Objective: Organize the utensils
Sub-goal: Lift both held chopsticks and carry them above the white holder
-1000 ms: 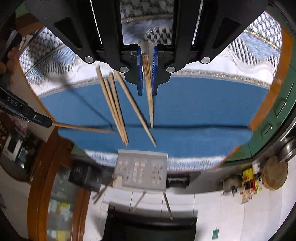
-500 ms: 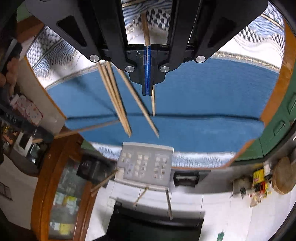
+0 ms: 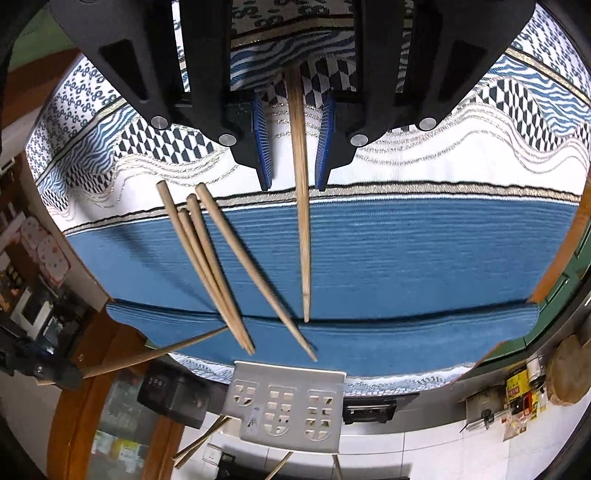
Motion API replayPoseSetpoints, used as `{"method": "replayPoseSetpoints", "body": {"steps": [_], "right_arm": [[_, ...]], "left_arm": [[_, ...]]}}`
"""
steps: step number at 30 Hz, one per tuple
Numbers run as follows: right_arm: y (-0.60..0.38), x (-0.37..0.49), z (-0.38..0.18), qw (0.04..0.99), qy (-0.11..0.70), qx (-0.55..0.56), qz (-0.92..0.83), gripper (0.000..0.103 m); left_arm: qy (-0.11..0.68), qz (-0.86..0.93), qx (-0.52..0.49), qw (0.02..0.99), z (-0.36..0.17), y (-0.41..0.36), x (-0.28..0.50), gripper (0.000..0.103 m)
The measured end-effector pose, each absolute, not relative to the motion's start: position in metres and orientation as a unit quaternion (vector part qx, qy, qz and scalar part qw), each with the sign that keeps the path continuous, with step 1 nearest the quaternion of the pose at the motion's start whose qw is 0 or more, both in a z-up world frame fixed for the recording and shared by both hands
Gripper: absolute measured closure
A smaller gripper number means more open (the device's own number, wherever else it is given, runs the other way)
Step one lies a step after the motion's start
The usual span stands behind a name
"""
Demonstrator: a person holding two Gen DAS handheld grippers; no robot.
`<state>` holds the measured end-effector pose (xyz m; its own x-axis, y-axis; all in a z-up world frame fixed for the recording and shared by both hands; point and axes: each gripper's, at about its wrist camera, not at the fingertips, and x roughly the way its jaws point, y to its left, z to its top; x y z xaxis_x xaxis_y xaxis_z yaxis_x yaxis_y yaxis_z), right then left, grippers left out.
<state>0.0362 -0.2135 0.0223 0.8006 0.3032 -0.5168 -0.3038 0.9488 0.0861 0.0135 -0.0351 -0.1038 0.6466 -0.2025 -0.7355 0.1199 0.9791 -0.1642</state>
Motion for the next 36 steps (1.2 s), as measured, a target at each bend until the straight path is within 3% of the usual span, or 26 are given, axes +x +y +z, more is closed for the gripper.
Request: {"method": "replayPoseSetpoints", "body": {"steps": [2,4,6,12,28,36], "right_arm": [[-0.213,0.038,0.023,0.949,0.271,0.001,0.160,0.096],[-0.212,0.039,0.024,0.950,0.269,0.001,0.161,0.096],[-0.210,0.039,0.026,0.950,0.267,0.000,0.161,0.096],[-0.211,0.047,0.030,0.952,0.260,0.006,0.159,0.096],[-0.199,0.079,0.047,0.957,0.242,0.000,0.161,0.096],[-0.206,0.081,0.078,0.957,0.227,0.004,0.180,0.096]], "left_arm": [[0.409,-0.081,-0.045,0.908,-0.104,-0.035,0.013,0.084],[0.409,-0.071,-0.033,0.909,-0.104,-0.037,0.013,0.095],[0.410,-0.067,-0.030,0.909,-0.104,-0.035,0.013,0.097],[0.405,-0.063,-0.023,0.912,-0.091,-0.034,0.016,0.098],[0.304,-0.082,-0.034,0.948,-0.012,-0.019,0.048,0.097],[0.277,-0.098,-0.042,0.955,0.023,-0.011,0.068,0.097]]}}
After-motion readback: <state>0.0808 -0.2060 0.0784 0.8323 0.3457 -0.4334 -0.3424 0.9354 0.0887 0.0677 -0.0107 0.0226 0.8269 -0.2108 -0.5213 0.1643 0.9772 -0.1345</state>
